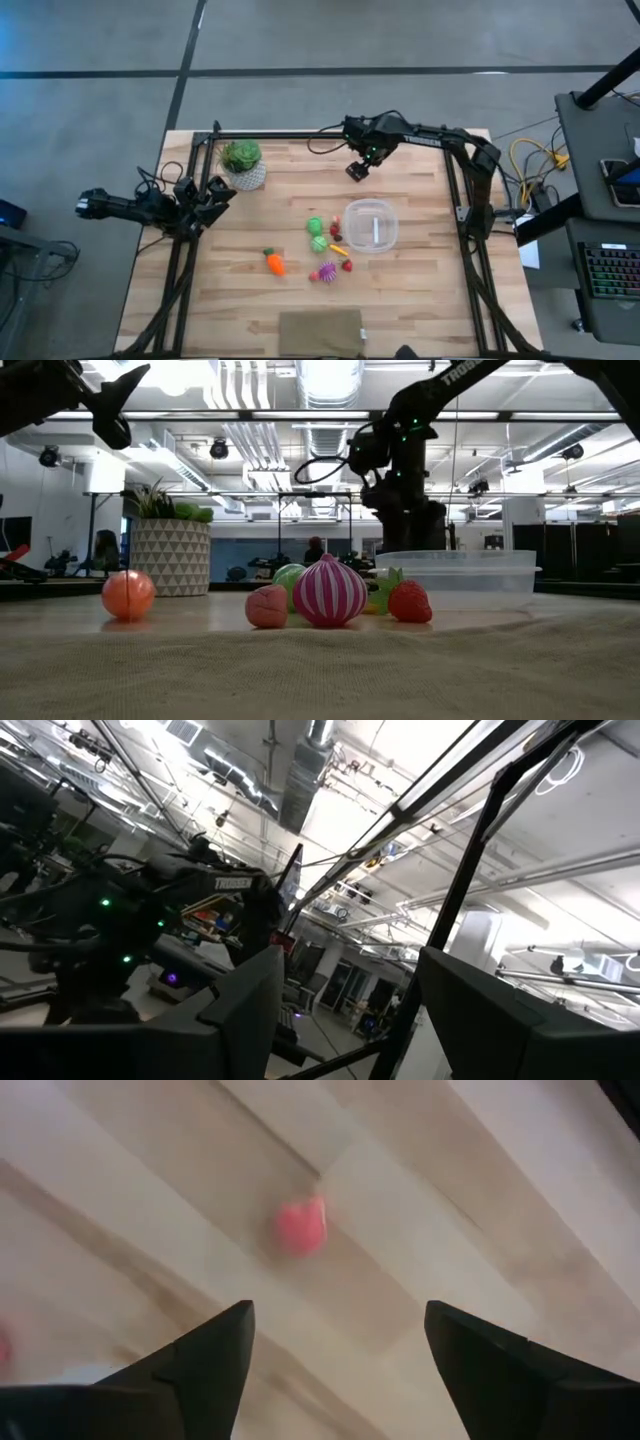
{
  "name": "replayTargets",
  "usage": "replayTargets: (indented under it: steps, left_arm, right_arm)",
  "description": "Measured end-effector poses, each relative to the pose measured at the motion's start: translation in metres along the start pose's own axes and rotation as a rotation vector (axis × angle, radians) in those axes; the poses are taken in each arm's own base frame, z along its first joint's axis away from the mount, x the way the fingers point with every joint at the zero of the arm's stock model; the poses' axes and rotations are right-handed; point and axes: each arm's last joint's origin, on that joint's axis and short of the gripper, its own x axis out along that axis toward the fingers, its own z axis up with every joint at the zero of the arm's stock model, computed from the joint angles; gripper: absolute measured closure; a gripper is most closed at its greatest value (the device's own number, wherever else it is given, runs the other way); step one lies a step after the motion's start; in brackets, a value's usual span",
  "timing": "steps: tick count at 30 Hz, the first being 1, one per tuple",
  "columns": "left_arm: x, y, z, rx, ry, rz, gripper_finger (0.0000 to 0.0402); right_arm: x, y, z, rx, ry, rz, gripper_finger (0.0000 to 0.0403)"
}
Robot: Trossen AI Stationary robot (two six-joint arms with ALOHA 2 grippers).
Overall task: Pick and placing Produce into tupperware
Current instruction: Put the top pink peach into the transparent container
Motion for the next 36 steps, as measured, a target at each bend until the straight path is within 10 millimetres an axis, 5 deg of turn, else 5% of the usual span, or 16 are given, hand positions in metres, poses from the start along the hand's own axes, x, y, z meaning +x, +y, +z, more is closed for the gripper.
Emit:
replayTargets:
  steps: [8, 19, 36]
  left_arm:
    - [0.0, 0.0, 0.0, 0.0, -0.001, 0.0, 0.0183]
    - [0.0, 0.0, 0.0, -0.001, -0.002, 0.0, 0.0183]
    - [0.0, 0.0, 0.0, 0.0, -0.001, 0.0, 0.0183]
  right_arm:
    - [0.03, -0.007, 0.014, 0.047, 0.089, 0.074, 0.0128]
    - [0.042, -0.001, 0.037, -0.015, 0.083, 0.077, 0.0128]
    - [0.059, 0.003, 0.03, -0.044, 0.16, 0.06, 0.0165]
